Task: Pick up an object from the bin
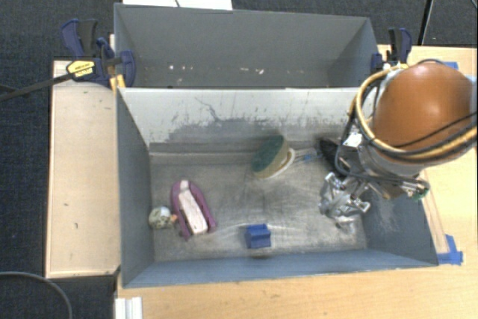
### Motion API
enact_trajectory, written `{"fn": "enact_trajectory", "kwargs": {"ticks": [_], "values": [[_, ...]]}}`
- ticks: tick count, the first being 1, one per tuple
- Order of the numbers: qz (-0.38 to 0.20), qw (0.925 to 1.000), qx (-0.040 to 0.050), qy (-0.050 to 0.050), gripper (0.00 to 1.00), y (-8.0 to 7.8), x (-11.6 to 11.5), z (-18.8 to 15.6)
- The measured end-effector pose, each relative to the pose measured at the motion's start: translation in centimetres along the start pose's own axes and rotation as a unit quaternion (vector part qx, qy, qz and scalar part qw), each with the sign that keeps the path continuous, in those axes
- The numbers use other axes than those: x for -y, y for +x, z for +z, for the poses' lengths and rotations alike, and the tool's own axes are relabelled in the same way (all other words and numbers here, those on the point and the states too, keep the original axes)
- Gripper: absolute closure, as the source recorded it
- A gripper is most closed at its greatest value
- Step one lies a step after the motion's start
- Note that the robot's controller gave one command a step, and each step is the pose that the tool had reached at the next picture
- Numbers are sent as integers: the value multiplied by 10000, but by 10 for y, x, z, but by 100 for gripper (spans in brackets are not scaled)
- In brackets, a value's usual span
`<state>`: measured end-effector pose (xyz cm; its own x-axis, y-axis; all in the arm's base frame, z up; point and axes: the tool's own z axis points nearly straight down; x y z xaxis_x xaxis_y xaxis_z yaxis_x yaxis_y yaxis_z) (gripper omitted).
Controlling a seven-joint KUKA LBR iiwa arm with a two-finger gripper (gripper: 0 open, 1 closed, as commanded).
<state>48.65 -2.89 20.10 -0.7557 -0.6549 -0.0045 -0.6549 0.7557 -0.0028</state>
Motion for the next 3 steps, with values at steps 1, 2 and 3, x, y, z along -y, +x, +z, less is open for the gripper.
{"fn": "enact_trajectory", "kwargs": {"ticks": [1, 2, 3], "values": [[-359, 9993, -25, -32, 100, -11, -11, 54], [-496, 9988, -22, -24, 100, -14, -17, 60], [-492, 9988, -20, -21, 0, -14, -17, 60]]}}
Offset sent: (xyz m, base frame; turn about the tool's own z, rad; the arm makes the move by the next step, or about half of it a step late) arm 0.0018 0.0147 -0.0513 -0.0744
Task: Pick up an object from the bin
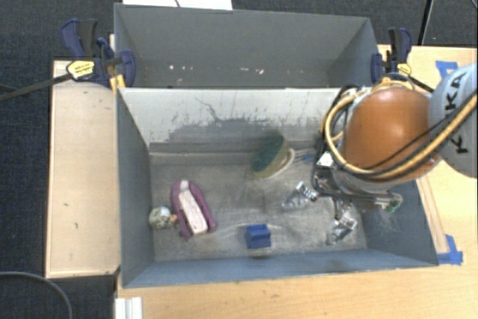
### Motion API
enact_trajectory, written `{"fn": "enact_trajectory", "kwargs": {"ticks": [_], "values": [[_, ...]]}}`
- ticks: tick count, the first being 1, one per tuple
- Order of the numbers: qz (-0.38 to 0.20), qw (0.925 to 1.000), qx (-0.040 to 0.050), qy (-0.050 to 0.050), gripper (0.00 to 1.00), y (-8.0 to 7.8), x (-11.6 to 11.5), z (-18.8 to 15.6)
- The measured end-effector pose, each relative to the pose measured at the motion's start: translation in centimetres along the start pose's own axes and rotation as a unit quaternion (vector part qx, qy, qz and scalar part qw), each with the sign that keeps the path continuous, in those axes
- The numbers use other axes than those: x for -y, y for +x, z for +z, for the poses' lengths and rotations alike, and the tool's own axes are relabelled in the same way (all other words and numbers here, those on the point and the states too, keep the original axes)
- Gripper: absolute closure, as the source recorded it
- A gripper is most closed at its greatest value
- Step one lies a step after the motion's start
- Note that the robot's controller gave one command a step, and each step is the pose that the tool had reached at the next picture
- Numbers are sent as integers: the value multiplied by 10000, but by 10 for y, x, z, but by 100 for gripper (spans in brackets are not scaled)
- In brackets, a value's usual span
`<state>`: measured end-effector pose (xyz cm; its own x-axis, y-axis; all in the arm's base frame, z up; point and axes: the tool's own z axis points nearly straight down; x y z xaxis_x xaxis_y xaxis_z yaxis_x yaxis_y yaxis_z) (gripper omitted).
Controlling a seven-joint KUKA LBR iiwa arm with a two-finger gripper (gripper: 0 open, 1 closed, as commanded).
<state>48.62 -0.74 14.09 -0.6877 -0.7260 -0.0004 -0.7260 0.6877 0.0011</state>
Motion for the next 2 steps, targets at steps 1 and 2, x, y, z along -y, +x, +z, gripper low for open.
{"fn": "enact_trajectory", "kwargs": {"ticks": [1, 2], "values": [[-92, 10000, 17, -9, 0, -102, -66, 49], [-53, 10000, 8, 4, 100, -98, -63, 48]]}}
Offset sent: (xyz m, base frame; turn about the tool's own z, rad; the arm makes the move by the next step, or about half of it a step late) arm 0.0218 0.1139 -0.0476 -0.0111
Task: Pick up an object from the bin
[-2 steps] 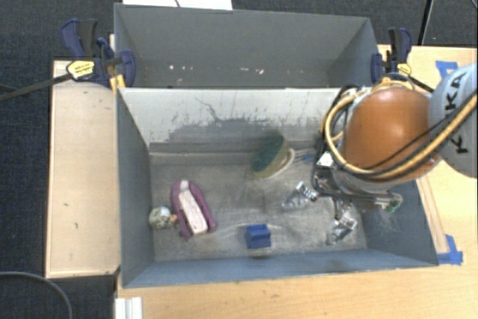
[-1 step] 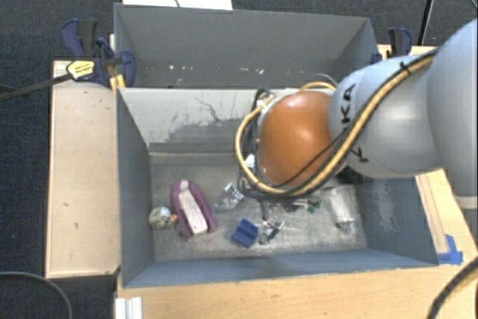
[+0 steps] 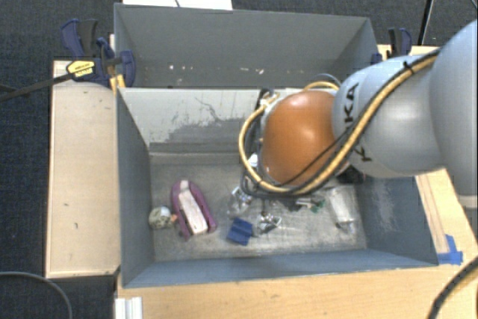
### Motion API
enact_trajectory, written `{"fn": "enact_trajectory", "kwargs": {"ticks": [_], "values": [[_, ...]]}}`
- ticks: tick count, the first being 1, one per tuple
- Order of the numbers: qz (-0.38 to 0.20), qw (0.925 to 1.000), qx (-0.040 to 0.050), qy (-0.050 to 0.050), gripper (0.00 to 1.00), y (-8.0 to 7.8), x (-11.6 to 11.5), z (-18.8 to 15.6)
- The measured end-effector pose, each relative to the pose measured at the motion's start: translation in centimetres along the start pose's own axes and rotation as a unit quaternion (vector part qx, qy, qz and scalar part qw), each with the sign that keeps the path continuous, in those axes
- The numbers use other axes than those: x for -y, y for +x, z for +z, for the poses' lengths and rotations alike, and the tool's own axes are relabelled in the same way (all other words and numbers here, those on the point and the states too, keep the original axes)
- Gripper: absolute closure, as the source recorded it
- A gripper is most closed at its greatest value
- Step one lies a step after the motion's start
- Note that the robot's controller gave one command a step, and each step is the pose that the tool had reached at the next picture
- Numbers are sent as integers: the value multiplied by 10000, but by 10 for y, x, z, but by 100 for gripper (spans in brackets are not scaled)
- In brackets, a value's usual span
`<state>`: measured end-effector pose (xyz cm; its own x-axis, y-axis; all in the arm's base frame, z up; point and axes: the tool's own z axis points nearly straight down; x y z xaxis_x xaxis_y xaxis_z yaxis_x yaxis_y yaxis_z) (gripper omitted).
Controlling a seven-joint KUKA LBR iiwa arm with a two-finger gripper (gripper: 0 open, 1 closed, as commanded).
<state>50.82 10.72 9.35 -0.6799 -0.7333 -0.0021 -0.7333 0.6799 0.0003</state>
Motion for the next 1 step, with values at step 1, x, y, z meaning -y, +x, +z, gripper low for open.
{"fn": "enact_trajectory", "kwargs": {"ticks": [1], "values": [[-30, 10000, 26, 33, 100, 22, 22, -131]]}}
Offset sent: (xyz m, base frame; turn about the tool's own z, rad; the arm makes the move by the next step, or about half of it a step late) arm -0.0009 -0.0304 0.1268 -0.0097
